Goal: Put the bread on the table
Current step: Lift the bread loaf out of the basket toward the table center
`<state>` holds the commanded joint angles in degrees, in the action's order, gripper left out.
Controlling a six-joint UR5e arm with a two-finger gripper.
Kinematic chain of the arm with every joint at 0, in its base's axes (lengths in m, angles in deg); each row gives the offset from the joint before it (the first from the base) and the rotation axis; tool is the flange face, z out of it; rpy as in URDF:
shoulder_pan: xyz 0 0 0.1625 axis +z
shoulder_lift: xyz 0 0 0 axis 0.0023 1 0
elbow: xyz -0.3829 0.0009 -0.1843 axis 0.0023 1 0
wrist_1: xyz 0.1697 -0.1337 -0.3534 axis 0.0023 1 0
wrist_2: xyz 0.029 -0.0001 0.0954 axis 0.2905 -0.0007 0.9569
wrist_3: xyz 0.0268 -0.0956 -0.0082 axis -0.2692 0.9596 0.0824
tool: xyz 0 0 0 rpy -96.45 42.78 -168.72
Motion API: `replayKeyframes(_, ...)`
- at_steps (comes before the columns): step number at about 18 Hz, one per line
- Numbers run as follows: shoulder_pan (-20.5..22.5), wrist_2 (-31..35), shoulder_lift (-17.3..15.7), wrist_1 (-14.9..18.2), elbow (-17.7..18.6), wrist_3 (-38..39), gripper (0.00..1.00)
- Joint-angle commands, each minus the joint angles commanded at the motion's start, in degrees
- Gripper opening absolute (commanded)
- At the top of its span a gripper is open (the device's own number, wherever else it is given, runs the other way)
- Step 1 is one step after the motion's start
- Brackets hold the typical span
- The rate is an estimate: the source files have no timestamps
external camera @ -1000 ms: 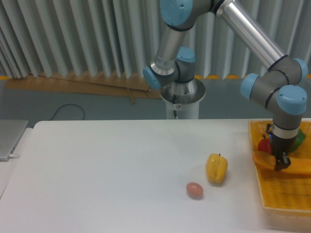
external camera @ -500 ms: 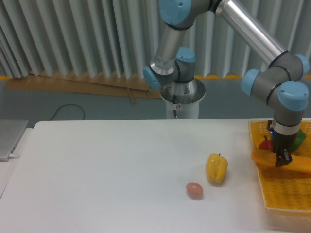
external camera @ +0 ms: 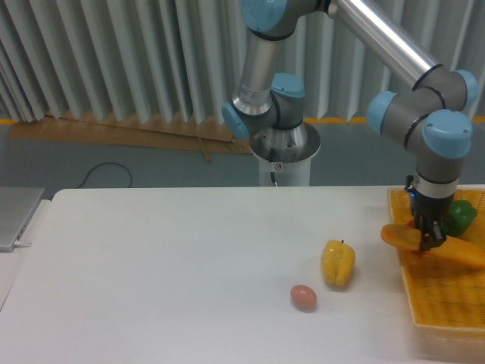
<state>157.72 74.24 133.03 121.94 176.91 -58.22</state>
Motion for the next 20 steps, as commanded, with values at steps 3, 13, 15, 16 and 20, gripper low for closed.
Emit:
replayKeyframes(3,-0.4,-0.2,-1.6,3.0,-0.4,2.1,0.48)
replayKeyframes(13,-9.5,0.0,-7.3,9.1,-0.7,19.3,0.48)
replayKeyframes(15,-11.2,-0.4,-8.1,9.6,-0.8,22.7,0.48)
replayKeyframes(16,-12.3,-0.3,-8.2,9.7,-1.0,25.0,0.48)
replayKeyframes(20,-18.0,-0.3,-8.0,11.0,-2.8,33.1,0.48)
